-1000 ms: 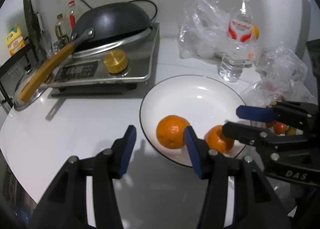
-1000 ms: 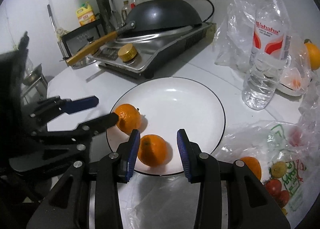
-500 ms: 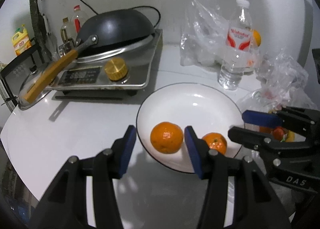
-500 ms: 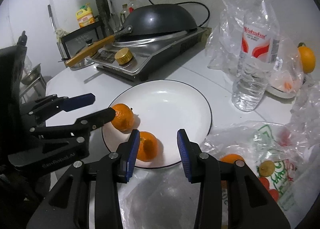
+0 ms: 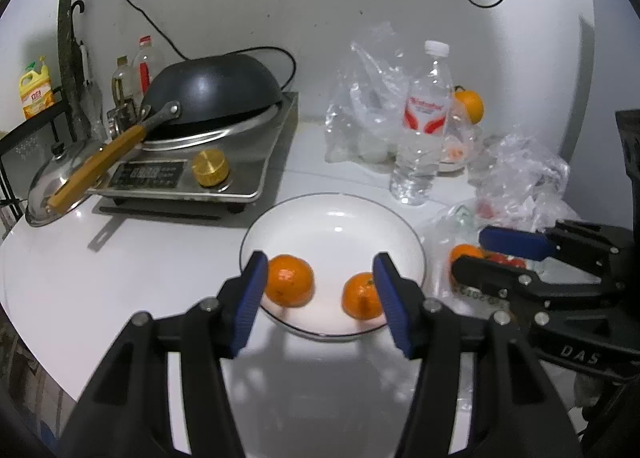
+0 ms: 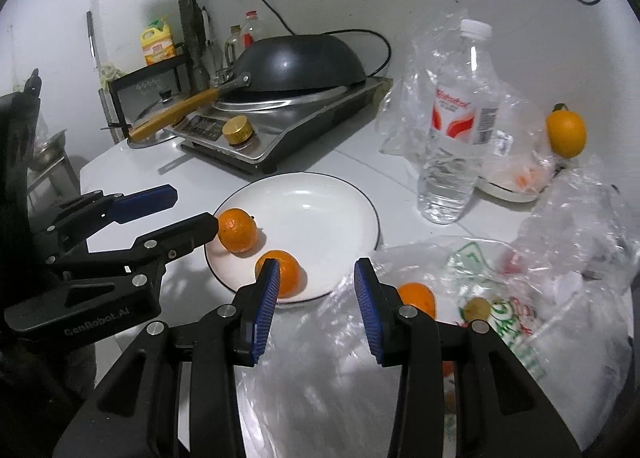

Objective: Organize fruits
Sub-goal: 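Move the right tool to the fruit bag and grasp a yellow-green fruit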

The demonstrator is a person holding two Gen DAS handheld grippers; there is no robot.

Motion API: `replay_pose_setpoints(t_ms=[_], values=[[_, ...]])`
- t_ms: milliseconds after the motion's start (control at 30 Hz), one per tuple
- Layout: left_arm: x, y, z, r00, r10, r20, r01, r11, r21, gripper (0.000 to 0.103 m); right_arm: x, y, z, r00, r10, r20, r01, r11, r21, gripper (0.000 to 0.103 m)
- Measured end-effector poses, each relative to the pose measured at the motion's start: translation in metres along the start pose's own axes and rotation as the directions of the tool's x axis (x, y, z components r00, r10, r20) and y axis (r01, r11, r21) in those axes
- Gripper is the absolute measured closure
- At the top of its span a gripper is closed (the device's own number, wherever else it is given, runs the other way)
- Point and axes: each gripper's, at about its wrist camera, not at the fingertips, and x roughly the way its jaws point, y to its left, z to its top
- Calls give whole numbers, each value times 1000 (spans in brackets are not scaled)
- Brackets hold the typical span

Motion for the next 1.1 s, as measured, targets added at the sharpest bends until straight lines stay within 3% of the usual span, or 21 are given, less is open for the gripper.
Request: replay_pose_setpoints(t_ms=[300,433,1100], values=[[-15,-28,-1,998,-43,34,43,999,25,45,-29,-17,-17,998,-64,6,64,998,17,62],[-19,-42,-1,997,-64,45,63,998,32,34,-41,-31,-27,995,-96,6,96,995,36,62],[-15,-126,-2,991,-131,15,127,980,156,34,-75,-93,-65,985,-170,-1,169,978,122,62]])
